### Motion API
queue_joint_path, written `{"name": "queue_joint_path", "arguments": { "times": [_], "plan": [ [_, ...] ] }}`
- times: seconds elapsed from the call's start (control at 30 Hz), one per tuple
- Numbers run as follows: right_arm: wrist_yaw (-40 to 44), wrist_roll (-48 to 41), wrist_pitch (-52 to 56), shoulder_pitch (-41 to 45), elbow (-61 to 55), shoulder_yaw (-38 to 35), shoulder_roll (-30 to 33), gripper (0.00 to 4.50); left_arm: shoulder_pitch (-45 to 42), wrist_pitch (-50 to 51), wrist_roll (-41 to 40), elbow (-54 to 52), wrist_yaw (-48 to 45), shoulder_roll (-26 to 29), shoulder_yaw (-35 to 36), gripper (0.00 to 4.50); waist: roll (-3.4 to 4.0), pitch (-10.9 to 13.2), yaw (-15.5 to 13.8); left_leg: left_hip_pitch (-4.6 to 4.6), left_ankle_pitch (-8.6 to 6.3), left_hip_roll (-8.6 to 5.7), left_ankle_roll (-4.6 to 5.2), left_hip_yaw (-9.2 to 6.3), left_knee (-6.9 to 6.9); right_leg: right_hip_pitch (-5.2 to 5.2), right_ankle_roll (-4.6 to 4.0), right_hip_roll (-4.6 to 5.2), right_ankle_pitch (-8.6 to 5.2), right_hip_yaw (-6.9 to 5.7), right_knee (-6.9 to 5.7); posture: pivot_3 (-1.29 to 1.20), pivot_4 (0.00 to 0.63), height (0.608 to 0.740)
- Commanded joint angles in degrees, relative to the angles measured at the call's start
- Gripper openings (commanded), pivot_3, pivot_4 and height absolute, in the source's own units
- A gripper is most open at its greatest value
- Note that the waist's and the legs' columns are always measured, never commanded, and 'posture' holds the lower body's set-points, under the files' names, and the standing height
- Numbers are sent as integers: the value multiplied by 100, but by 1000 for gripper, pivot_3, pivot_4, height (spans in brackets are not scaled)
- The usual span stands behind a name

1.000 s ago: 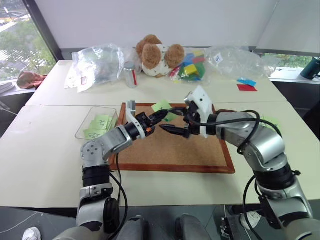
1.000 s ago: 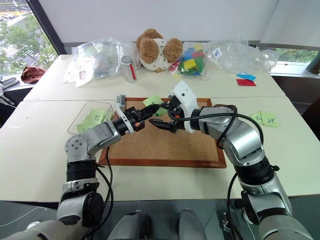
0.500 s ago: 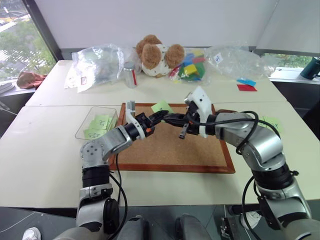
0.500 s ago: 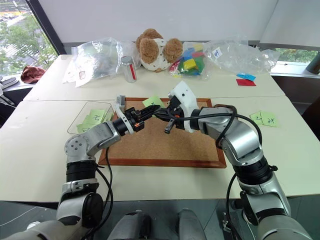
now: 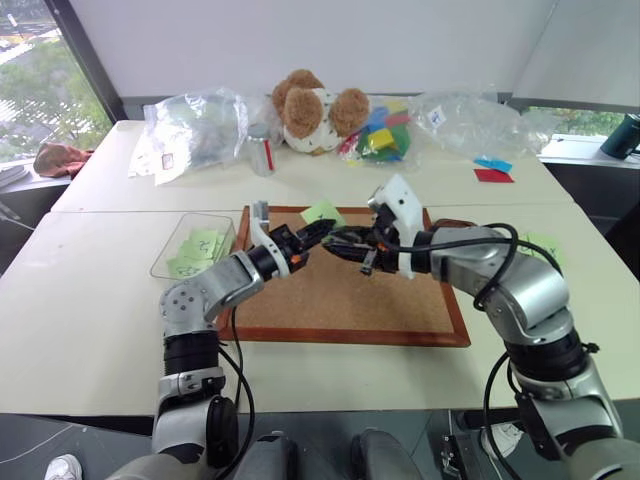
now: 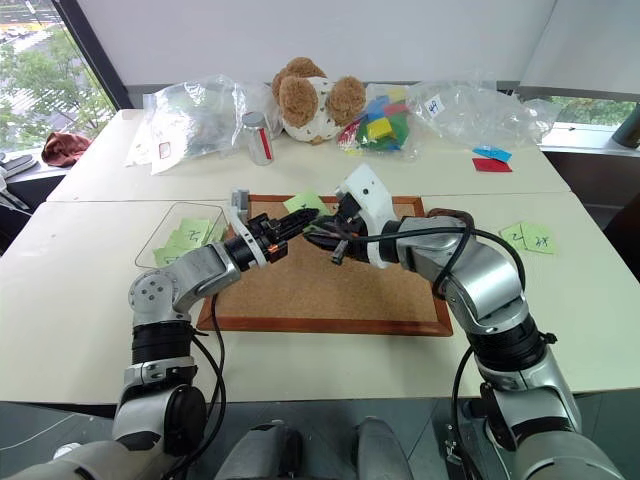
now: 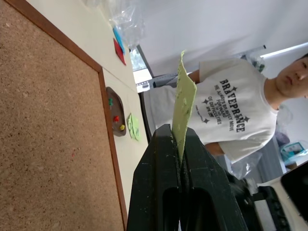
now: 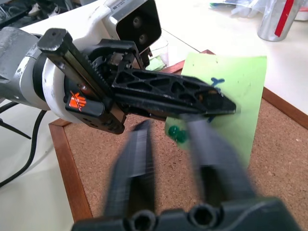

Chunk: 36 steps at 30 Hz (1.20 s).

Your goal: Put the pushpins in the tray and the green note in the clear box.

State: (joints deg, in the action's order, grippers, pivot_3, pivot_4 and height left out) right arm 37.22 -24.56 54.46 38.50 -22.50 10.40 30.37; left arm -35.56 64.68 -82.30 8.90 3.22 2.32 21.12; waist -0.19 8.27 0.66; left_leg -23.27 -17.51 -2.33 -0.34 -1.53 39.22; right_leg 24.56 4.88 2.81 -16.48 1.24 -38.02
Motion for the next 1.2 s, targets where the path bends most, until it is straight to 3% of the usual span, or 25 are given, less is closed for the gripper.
{"name": "queue_joint_path", "arguments": {
  "times": [0.03,0.27,0.37,0.47,0.5,1.2],
  "plan": [
    [-76,39,-108,38,-109,-66,-41,2756,-4,-21,-204,-150,1,45,-15,0,0,0,0,0,0,0,0,0,0,0,0,0,0,0,0,0,150,740],
    [-73,14,-127,6,-76,-86,-77,2756,-9,-36,-222,-147,15,71,-38,0,0,0,1,0,0,0,0,0,0,0,0,0,0,0,0,0,150,740],
    [-67,21,-134,-13,-67,-84,-78,1944,-16,-48,-225,-144,15,72,-42,0,0,0,0,0,0,0,0,0,0,0,0,0,0,0,0,0,150,740],
    [-65,10,-130,-14,-65,-86,-95,304,-20,-57,-224,-141,9,75,-45,0,0,0,0,0,0,0,0,0,0,0,0,0,0,0,0,0,150,740],
    [-68,8,-127,-7,-63,-84,-105,37,-19,-58,-225,-140,10,75,-46,0,0,0,0,0,0,0,0,0,0,0,0,0,0,0,0,0,150,740],
    [-270,-493,524,163,-689,-805,154,37,118,-117,-1,-93,-203,219,-163,0,0,0,-1,0,0,0,0,0,0,0,0,0,0,0,-1,0,150,740]
  ]
}}
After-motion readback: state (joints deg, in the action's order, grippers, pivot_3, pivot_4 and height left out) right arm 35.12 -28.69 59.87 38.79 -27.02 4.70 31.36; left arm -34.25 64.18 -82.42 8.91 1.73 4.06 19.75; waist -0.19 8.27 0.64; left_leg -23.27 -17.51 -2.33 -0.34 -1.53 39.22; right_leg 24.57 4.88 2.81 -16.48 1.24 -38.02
